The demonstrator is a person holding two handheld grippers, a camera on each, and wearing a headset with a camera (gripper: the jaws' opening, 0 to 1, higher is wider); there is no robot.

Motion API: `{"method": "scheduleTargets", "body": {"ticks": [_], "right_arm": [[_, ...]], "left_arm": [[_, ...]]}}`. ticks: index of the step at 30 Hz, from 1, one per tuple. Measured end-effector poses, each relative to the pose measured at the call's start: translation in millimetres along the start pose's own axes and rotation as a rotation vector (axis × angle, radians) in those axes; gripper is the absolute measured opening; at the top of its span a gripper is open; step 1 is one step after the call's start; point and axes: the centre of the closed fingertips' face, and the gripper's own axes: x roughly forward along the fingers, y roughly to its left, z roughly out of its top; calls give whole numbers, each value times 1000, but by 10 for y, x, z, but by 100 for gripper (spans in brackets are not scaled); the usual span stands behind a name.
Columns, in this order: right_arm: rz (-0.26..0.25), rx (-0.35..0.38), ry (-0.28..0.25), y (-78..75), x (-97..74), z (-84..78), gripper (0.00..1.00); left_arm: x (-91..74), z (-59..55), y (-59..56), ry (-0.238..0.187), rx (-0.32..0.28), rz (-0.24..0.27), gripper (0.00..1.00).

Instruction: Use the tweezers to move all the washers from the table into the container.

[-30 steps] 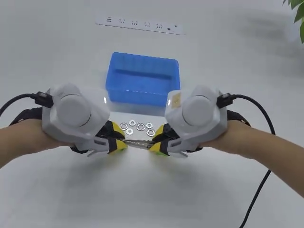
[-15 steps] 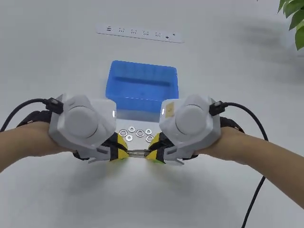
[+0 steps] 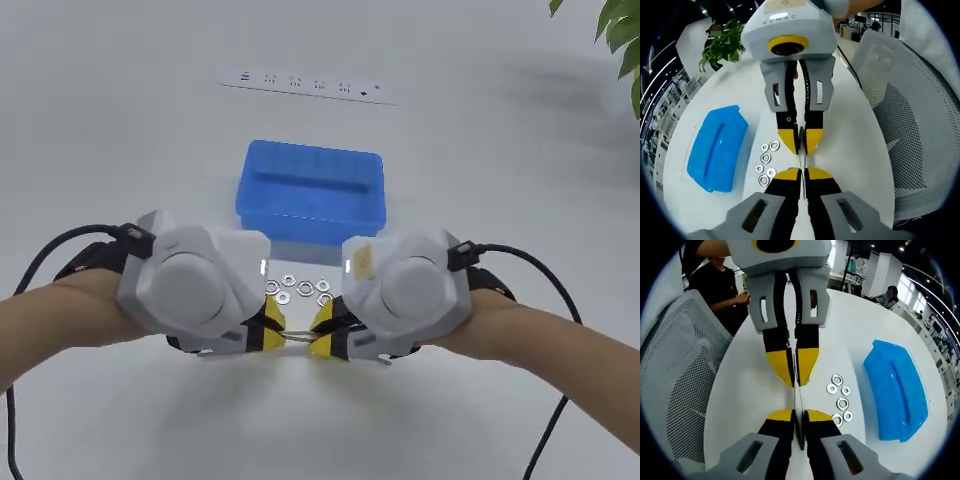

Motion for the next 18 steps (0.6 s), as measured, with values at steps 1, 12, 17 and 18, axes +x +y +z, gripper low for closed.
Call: {"method": "scheduleTargets", "body": {"ticks": [1, 12, 17, 18], "right_arm": [[-6, 0, -6, 10, -1, 3, 10], [-57, -69, -33, 36, -45, 127, 8], [-89, -32, -161, -16, -158, 284, 8], [-96, -25, -181, -20, -184, 302, 8]], "left_arm": [[-15, 6, -4, -2, 0, 0, 7], [-217, 107, -32, 25, 41, 10, 6], [-433, 284, 32, -54, 5, 53, 6], [-455, 311, 37, -67, -1, 56, 6]]}}
